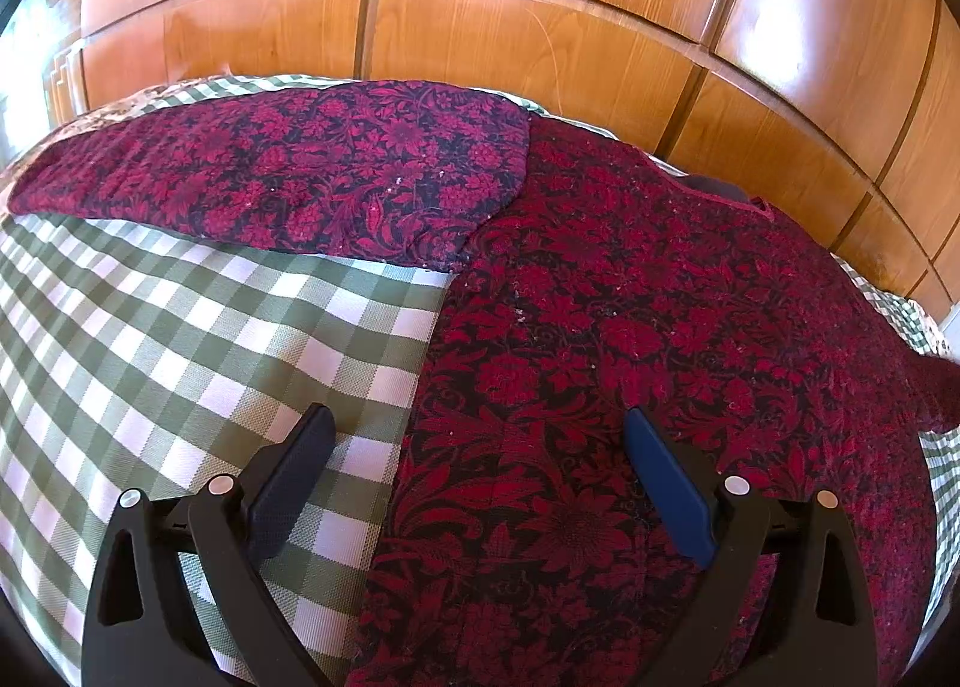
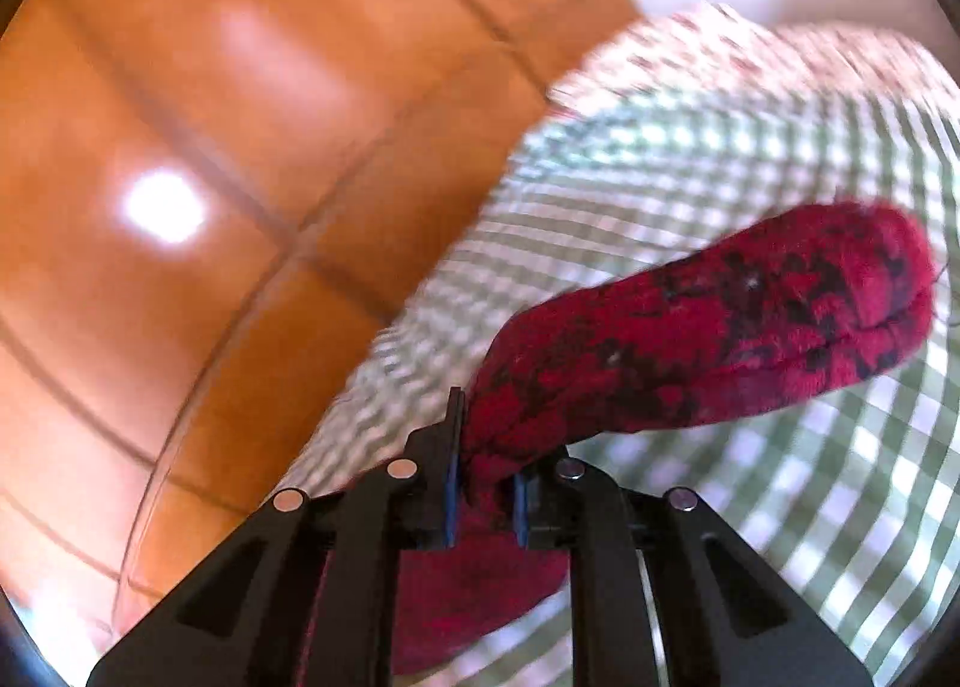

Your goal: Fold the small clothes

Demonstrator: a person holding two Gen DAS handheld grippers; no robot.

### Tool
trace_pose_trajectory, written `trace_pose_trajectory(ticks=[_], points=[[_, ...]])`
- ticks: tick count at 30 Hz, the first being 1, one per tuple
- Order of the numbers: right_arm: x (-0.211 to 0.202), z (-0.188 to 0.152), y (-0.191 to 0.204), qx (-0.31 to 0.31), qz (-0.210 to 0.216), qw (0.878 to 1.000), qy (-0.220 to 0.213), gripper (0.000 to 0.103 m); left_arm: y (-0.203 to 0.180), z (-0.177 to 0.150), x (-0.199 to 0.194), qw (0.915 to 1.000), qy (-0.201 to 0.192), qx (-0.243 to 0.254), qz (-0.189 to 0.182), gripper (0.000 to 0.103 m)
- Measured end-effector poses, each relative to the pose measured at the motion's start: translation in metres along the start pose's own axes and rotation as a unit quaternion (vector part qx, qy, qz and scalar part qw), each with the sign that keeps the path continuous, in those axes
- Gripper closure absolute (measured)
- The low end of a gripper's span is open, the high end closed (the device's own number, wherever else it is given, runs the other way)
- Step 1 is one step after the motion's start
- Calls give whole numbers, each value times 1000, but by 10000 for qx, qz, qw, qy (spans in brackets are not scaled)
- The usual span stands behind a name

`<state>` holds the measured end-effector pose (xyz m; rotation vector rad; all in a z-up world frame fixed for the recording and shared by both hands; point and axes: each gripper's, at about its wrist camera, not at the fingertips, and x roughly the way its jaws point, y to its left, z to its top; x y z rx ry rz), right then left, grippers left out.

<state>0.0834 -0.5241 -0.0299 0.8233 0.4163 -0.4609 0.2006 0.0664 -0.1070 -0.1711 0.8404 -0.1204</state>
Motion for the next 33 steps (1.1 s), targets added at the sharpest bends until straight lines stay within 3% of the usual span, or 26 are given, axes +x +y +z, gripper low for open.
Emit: trace_pose_trajectory(ticks=[4,9,15,20,22,24,25,26,27,31,33], points=[[4,-16,66,-814,461,9956,-17,91,0,0,0,10000,-7,-18,-16,7],[10,-57,140,-1799,1047,9778,225,90,1,-1,-1,10000,-13,-30,-28,7],[40,-138,207,-2655,1440,9483,979,83,2,-1,-2,10000,-30,-57,-51,7],[66,-222,234,-3626,1337,9080,1619,81,2,-1,-1,9999,-49,-82,-55,7],[81,-251,235,-3944,1147,8896,1999,75,1,-2,0,10000,-54,-49,12,7],[82,-257,234,-4041,1208,8830,2060,61,-1,-2,0,10000,-44,-16,57,7],[80,-254,233,-3994,1339,8820,2111,49,-1,-2,1,10000,-36,-16,57,7],[78,-251,232,-3919,1485,8811,2190,17,-1,-2,1,10000,-34,-28,43,7],[69,-246,228,-3866,1561,8836,2131,2,-1,-1,1,10000,-33,-38,34,7],[30,-232,214,-4089,1400,8885,1545,3,-1,0,2,10000,-18,-44,31,7],[16,-221,194,-3984,871,9061,1123,2,0,1,2,10000,29,-63,17,7]])
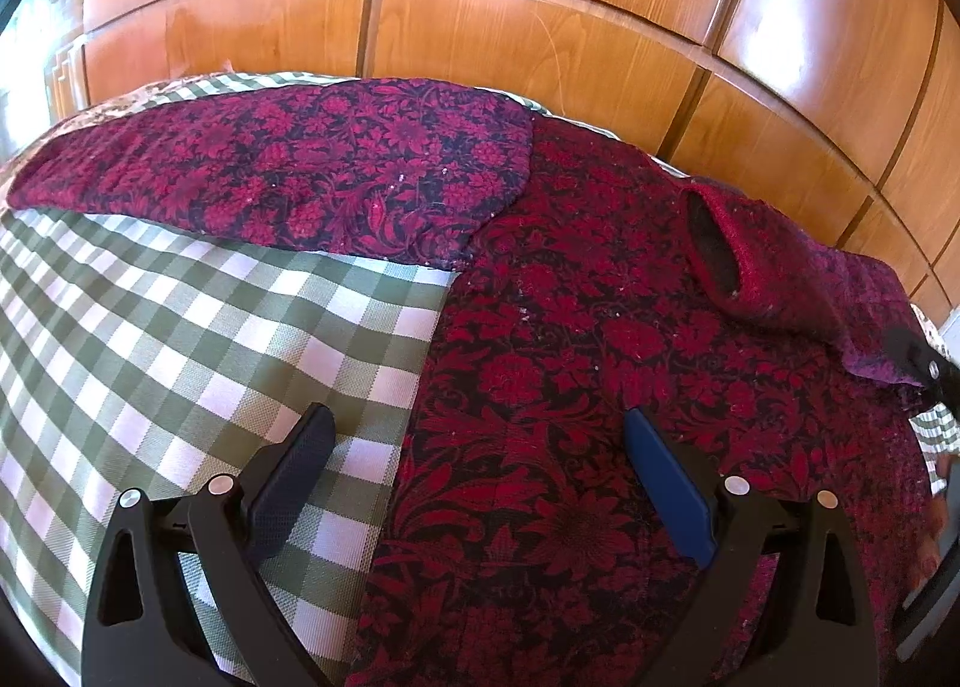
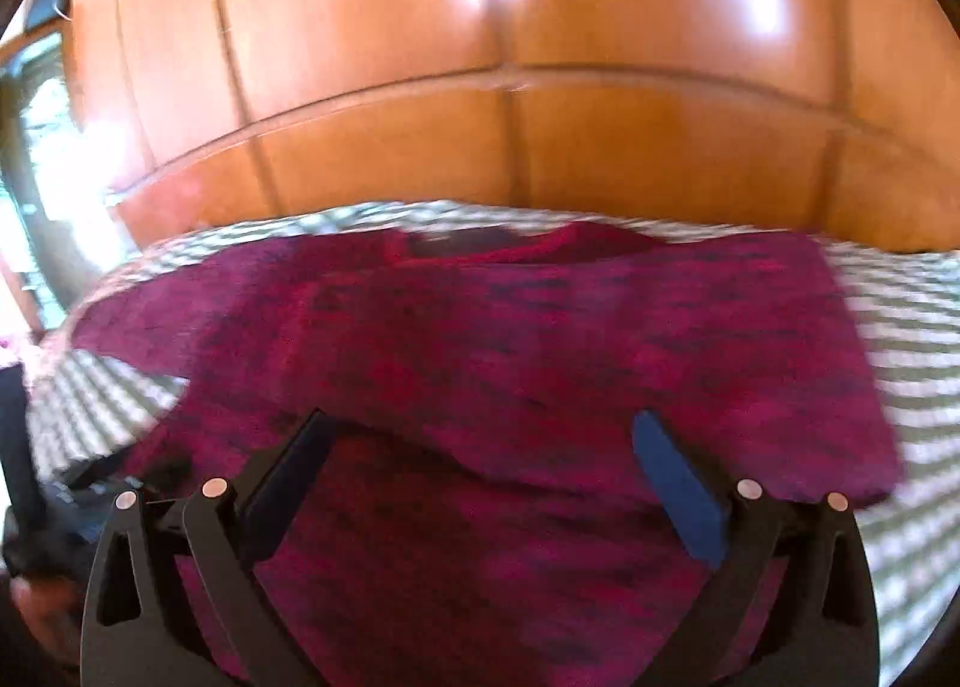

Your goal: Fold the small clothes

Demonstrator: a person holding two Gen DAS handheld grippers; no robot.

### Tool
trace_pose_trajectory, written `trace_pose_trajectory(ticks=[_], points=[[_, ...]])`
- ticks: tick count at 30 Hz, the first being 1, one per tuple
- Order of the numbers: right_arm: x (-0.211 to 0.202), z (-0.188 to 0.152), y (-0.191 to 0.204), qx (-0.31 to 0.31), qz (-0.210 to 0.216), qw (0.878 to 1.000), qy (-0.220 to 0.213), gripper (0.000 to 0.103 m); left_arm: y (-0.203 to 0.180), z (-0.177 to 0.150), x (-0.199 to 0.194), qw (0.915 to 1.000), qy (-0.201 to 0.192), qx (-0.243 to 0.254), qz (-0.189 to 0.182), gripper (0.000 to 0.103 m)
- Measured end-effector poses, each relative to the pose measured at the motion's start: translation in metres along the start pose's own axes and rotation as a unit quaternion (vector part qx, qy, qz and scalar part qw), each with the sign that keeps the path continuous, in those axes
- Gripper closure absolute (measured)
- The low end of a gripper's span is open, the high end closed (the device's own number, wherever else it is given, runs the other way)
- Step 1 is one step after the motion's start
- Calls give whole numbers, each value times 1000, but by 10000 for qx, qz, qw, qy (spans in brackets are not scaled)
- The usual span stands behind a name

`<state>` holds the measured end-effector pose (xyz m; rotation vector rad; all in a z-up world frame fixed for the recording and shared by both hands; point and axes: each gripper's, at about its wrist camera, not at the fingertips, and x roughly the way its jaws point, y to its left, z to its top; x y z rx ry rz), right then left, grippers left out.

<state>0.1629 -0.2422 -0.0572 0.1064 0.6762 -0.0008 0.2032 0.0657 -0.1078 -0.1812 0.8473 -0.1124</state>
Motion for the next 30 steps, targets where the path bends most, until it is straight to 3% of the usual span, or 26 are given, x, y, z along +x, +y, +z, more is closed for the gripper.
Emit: trace_pose_trajectory(ticks=[3,4,6,10,14,16,19,22,24,25,27,30], points=[[-14,-14,-34,542,-1179,9915,-103,2,-4,9,-3,9997,233,-18,-31,7],[-17,-17,-44,742,-1516,9856,-61,2,-6,14,-9,9995,223,-71,-225,7],[-15,-21,-63,1195,-1856,9753,55,2,-16,26,-31,9982,-168,-91,-560,7],[-4,-35,-99,2190,-1866,9570,362,2,-50,51,-51,9949,-462,309,-844,7],[-6,-39,-117,2567,-1748,9491,528,2,-81,74,-34,9916,-349,546,-1122,10],[-9,-33,-114,2485,-1668,9529,495,2,-91,83,-10,9913,-45,543,-1196,23],[-5,-22,-125,2570,-1627,9512,519,2,-99,82,33,9924,542,458,-1004,37],[9,-21,-139,2669,-1679,9463,718,2,-107,75,63,9861,991,315,-1297,50],[14,-24,-143,2687,-1677,9455,761,2,-112,73,70,9841,970,253,-1466,61],[15,-27,-143,2664,-1710,9455,764,2,-113,71,73,9827,997,255,-1541,75],[16,-26,-142,2609,-1808,9451,772,2,-116,74,72,9802,1049,344,-1644,90],[14,-27,-139,2558,-1992,9431,742,2,-115,90,46,9812,676,489,-1740,96]])
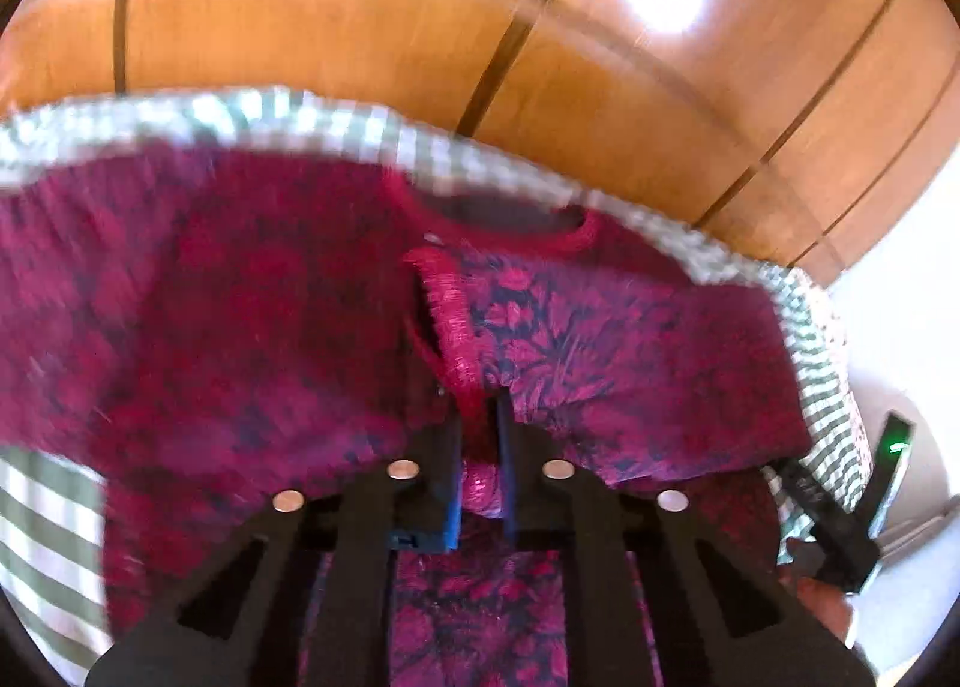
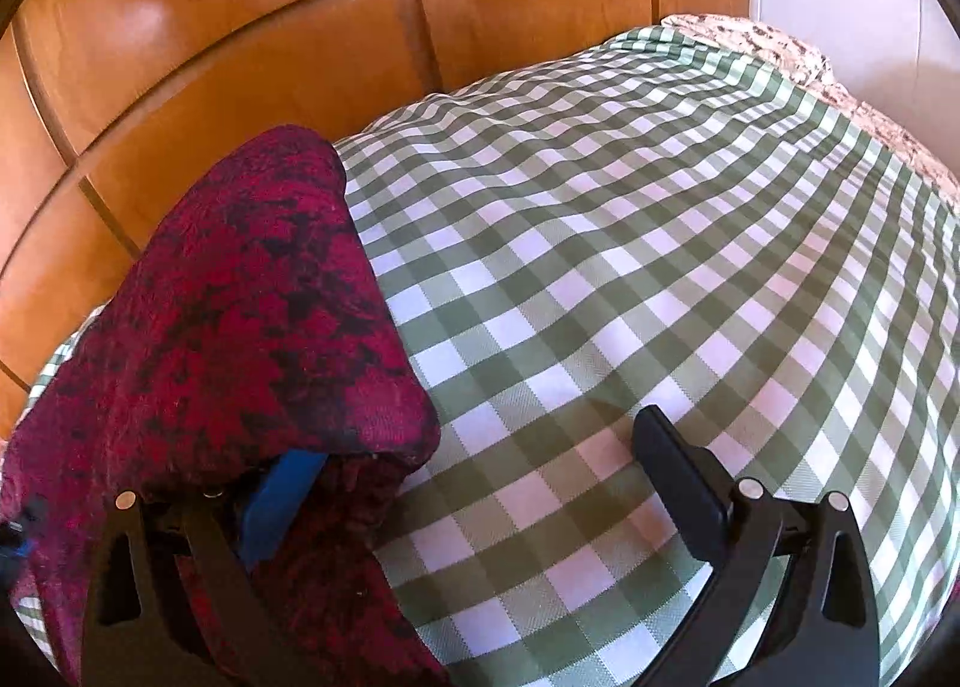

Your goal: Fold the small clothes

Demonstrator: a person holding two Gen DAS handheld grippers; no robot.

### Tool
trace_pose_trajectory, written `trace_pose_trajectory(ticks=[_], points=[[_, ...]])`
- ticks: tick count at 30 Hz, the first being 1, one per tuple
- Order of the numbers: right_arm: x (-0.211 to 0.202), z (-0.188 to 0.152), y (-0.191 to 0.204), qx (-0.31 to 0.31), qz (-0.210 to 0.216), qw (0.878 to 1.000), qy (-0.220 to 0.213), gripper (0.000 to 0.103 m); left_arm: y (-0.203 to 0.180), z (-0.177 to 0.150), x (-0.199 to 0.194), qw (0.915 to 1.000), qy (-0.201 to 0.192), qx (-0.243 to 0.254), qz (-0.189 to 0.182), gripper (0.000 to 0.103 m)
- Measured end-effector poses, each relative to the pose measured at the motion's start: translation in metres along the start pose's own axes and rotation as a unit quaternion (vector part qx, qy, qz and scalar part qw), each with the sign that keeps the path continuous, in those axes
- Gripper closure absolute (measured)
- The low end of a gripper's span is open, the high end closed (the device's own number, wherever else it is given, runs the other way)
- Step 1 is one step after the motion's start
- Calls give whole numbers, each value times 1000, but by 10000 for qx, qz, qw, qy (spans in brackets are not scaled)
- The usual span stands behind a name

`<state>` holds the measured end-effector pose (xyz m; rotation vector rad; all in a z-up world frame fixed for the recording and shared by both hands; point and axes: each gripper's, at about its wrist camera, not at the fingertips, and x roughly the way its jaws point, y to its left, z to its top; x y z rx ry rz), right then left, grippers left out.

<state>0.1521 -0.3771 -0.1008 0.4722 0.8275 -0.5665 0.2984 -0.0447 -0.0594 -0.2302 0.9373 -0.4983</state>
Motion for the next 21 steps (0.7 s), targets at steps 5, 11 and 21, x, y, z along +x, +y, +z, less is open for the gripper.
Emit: trace_pose_trajectory(ticks=[5,11,21], points=[[2,0,5,-128,-206,9997,-8,2,20,9,-30,9982,-503,-148,278,97],[9,1,9,-306,-397,9987,109,2,38,-33,12,9968,-253,-20,755,97],[-59,-4,-21,-29,451,9987,-237,2,51,-43,7,9968,-521,-157,582,90]])
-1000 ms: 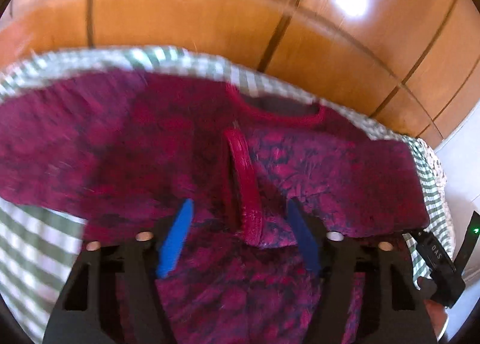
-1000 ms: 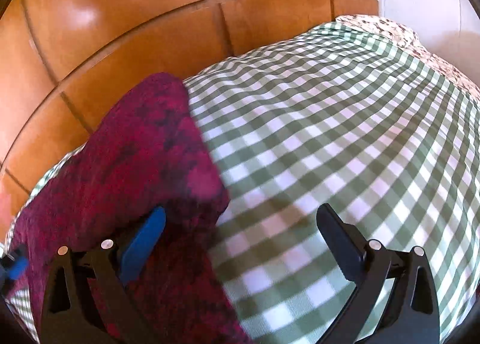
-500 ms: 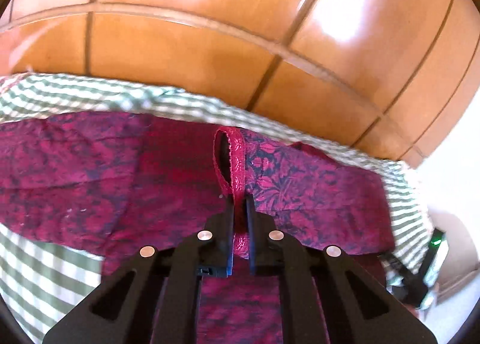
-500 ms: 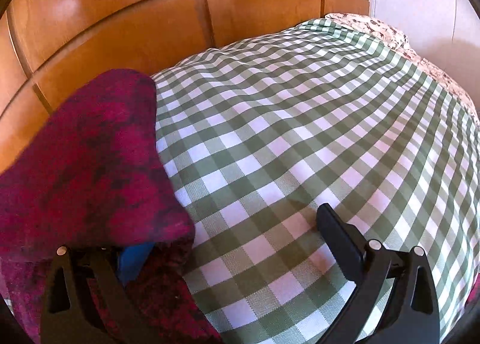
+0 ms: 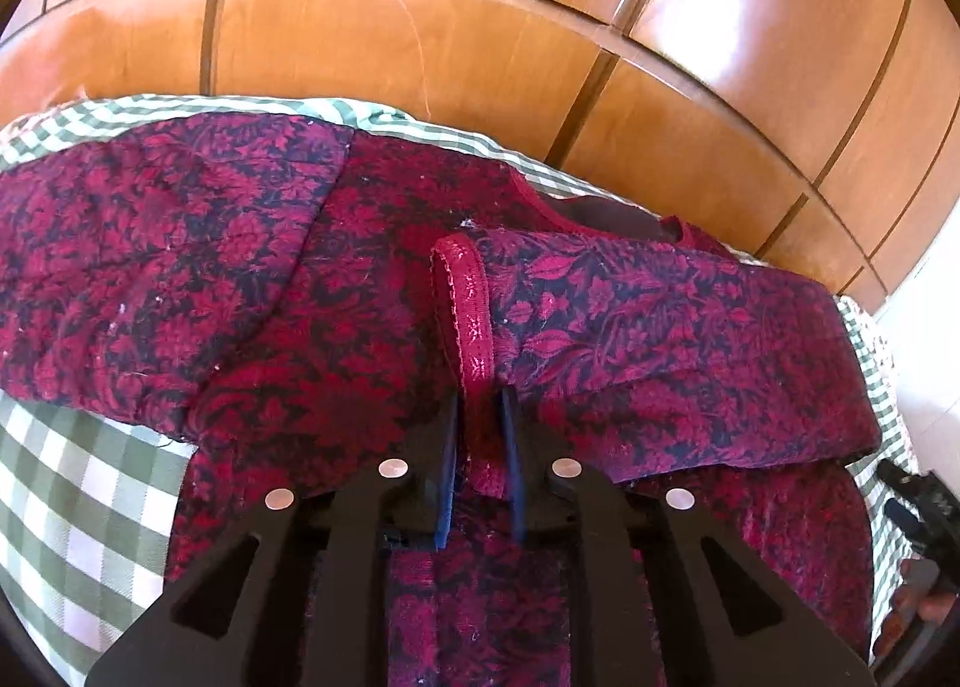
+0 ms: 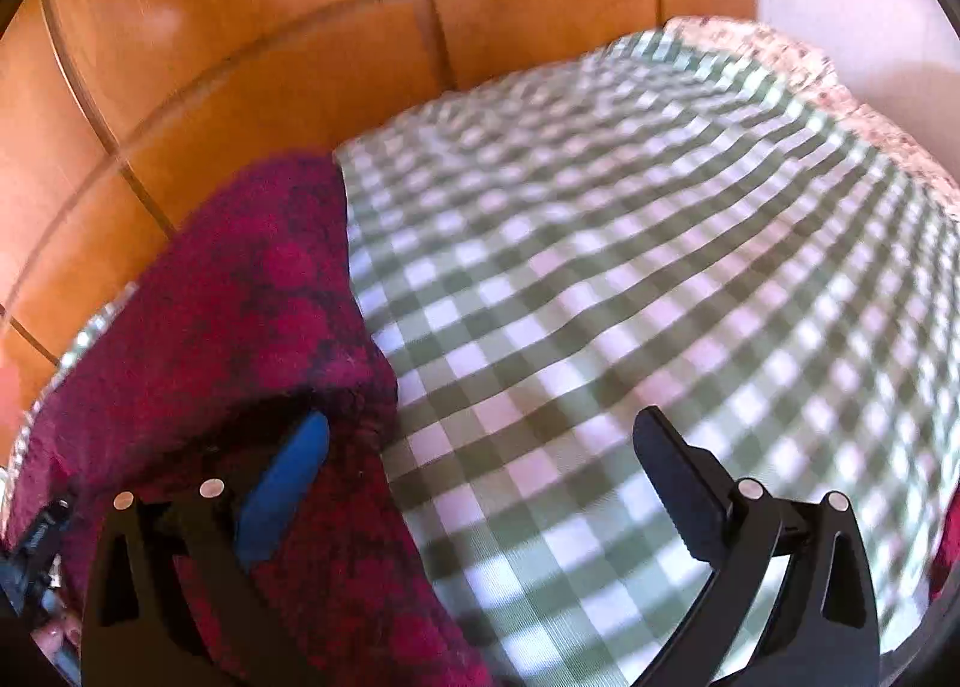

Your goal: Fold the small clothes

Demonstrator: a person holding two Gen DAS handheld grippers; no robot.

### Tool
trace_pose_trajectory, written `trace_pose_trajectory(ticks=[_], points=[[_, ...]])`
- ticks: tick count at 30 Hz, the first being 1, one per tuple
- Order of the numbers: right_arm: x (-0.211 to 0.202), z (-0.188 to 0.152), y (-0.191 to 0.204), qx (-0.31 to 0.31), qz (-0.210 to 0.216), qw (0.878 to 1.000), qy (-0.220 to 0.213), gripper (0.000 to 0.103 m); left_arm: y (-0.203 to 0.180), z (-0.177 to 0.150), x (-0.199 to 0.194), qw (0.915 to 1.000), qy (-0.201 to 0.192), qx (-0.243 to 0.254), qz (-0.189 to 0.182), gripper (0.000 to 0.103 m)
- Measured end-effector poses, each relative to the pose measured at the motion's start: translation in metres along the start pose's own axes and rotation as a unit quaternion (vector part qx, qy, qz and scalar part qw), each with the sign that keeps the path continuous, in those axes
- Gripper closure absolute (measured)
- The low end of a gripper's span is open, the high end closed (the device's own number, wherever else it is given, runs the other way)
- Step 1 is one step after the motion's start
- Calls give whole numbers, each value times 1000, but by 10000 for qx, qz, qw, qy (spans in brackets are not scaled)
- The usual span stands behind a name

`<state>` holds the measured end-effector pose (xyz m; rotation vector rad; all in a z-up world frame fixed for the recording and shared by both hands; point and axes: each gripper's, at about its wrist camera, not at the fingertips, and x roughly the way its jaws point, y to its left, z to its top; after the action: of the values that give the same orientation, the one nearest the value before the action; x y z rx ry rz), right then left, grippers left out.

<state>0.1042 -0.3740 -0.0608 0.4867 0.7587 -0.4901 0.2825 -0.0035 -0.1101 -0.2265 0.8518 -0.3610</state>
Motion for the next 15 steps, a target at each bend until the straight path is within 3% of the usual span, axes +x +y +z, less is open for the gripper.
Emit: trace_pose_trajectory(ticks=[4,8,12,15], points=[[2,25,30,-265,187,9988,-353,2,5,-1,-5,10000,-9,-53,-65,90],[40,46,70,-735,73,9968,-297,2,6,-2,-6,9999,-10,-108,-120,89],[93,48,83,-1440,-912,9854,35,2,12,-3,-6,9995,18,-205,-253,86],[105,37,66,-1222,-756,9895,159,2,5,-3,-2,9999,84,-24,-126,84]])
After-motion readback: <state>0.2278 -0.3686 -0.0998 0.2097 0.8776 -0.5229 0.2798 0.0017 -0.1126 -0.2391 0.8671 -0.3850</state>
